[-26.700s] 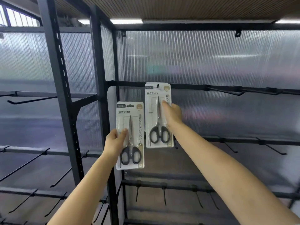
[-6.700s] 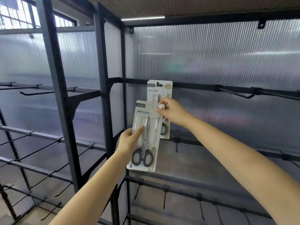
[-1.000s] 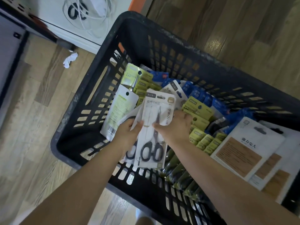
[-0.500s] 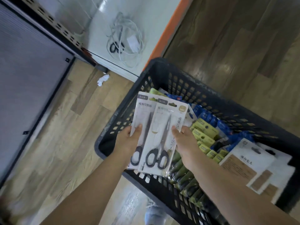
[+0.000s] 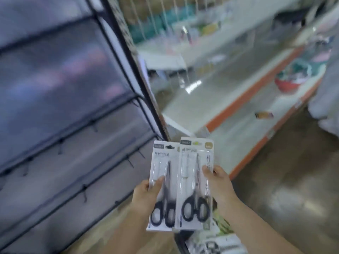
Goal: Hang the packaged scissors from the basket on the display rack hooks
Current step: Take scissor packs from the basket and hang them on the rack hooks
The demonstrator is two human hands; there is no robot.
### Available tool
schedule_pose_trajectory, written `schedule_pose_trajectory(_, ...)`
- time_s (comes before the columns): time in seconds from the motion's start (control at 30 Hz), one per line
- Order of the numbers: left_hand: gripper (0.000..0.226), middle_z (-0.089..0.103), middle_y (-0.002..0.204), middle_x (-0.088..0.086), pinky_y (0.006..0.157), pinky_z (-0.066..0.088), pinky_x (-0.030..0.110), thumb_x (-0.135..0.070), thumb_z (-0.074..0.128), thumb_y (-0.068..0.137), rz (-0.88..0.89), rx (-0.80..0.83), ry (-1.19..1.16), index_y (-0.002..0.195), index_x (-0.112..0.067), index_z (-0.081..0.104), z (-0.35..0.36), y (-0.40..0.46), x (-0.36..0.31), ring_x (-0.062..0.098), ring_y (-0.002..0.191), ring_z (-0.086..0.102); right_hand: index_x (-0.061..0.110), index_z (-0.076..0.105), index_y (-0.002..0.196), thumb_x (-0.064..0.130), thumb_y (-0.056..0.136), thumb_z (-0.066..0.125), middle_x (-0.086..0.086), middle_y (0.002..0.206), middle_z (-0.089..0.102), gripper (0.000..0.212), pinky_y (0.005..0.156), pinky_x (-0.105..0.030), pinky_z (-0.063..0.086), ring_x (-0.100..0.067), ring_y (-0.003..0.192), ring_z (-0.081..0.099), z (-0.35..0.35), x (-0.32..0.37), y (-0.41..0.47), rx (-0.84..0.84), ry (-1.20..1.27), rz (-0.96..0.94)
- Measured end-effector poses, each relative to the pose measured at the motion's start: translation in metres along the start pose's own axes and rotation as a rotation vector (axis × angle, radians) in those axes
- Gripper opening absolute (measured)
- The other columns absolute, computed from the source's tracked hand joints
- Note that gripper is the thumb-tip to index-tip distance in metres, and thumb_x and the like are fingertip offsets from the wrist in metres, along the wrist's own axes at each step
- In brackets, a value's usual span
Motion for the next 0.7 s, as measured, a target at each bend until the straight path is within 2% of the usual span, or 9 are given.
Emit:
schedule_pose_trajectory(0.07, 0.034, 0.048, 0.062, -0.002, 0.041, 0.032, 0.011, -0.033, 0.062, 0.088, 0.062, -0.065, -0.054, 0.066, -0.011, 0.049, -0.05, -0.026, -0.041, 0.01, 0.055, 0.041, 0.014, 0.057, 0.092, 0.02, 0.096, 0.05, -0.004, 0.087, 0.061, 0.01, 0.073, -0.031, 0.045, -0.02, 0.082, 0.057, 0.022, 0.062, -0.036, 0.07, -0.027, -0.108)
schedule_pose_trajectory(0.13, 0.033, 0.049, 0.063, -0.003, 0.042, 0.033, 0.012, -0.033, 0.062, 0.088, 0.11, -0.164, -0.099, 0.067, -0.011, 0.05, -0.102, -0.054, -0.081, 0.01, 0.055, 0.042, 0.015, 0.053, 0.082, 0.02, 0.096, 0.05, -0.001, 0.077, 0.055, 0.016, 0.063, -0.026, 0.039, -0.018, 0.076, 0.052, 0.047, 0.118, -0.078, 0.117, -0.062, -0.218)
schedule_pose_trajectory(0.2, 0.035, 0.047, 0.064, -0.002, 0.046, 0.033, 0.017, -0.034, 0.061, 0.089, 0.145, -0.26, -0.124, 0.066, -0.011, 0.047, -0.157, -0.081, -0.111, 0.01, 0.055, 0.042, 0.012, 0.054, 0.085, 0.021, 0.096, 0.05, -0.001, 0.077, 0.052, 0.015, 0.058, -0.025, 0.033, -0.018, 0.074, 0.048, 0.072, 0.166, -0.124, 0.167, -0.085, -0.315)
schedule_pose_trajectory(0.3, 0.033, 0.051, 0.07, 0.002, 0.048, 0.035, 0.017, -0.035, 0.06, 0.089, 0.192, -0.393, -0.162, 0.079, -0.005, 0.053, -0.234, -0.126, -0.144, 0.011, 0.058, 0.044, 0.018, 0.054, 0.092, 0.022, 0.097, 0.049, -0.003, 0.092, 0.057, 0.008, 0.07, -0.029, 0.04, -0.014, 0.077, 0.051, 0.112, 0.222, -0.191, 0.263, -0.101, -0.394)
schedule_pose_trajectory(0.37, 0.032, 0.056, 0.074, 0.004, 0.05, 0.038, 0.019, -0.035, 0.062, 0.088, 0.222, -0.468, -0.256, 0.086, -0.005, 0.053, -0.286, -0.16, -0.158, 0.012, 0.06, 0.048, 0.02, 0.047, 0.086, 0.022, 0.097, 0.046, 0.001, 0.083, 0.05, 0.012, 0.069, -0.03, 0.037, -0.011, 0.071, 0.046, 0.141, 0.254, -0.238, 0.343, -0.152, -0.427)
schedule_pose_trajectory(0.47, 0.029, 0.056, 0.072, 0.003, 0.043, 0.041, 0.017, -0.034, 0.062, 0.089, 0.263, -0.564, -0.375, 0.084, -0.008, 0.049, -0.353, -0.211, -0.163, 0.013, 0.058, 0.049, 0.018, 0.044, 0.077, 0.021, 0.096, 0.046, 0.0, 0.074, 0.043, 0.019, 0.056, -0.028, 0.03, -0.012, 0.063, 0.041, 0.185, 0.283, -0.303, 0.449, -0.199, -0.521)
schedule_pose_trajectory(0.53, 0.029, 0.052, 0.067, 0.002, 0.037, 0.038, 0.013, -0.034, 0.062, 0.089, 0.283, -0.639, -0.417, 0.083, -0.01, 0.048, -0.395, -0.237, -0.155, 0.013, 0.056, 0.046, 0.016, 0.049, 0.084, 0.021, 0.095, 0.046, 0.001, 0.075, 0.047, 0.013, 0.055, -0.026, 0.03, -0.011, 0.064, 0.043, 0.215, 0.294, -0.342, 0.527, -0.19, -0.581)
schedule_pose_trajectory(0.6, 0.033, 0.046, 0.064, 0.004, 0.041, 0.036, 0.017, -0.038, 0.064, 0.086, 0.285, -0.709, -0.427, 0.078, -0.012, 0.045, -0.434, -0.255, -0.139, 0.014, 0.055, 0.041, 0.012, 0.053, 0.095, 0.021, 0.095, 0.046, 0.001, 0.08, 0.051, 0.011, 0.055, -0.025, 0.032, -0.01, 0.067, 0.046, 0.246, 0.297, -0.377, 0.599, -0.194, -0.612)
schedule_pose_trajectory(0.7, 0.045, 0.031, 0.057, 0.002, 0.047, 0.027, 0.024, -0.037, 0.063, 0.087, 0.266, -0.806, -0.444, 0.065, -0.016, 0.031, -0.482, -0.275, -0.109, 0.013, 0.051, 0.029, 0.009, 0.055, 0.099, 0.019, 0.094, 0.046, 0.001, 0.081, 0.053, 0.014, 0.055, -0.024, 0.034, -0.01, 0.068, 0.048, 0.294, 0.285, -0.421, 0.688, -0.179, -0.62)
Point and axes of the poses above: each hand's wrist, its own y-axis towards the middle knuckle, its own z-axis out of the palm, x = y × z, the point moved 1 cm from there along y, towards the middle knuckle
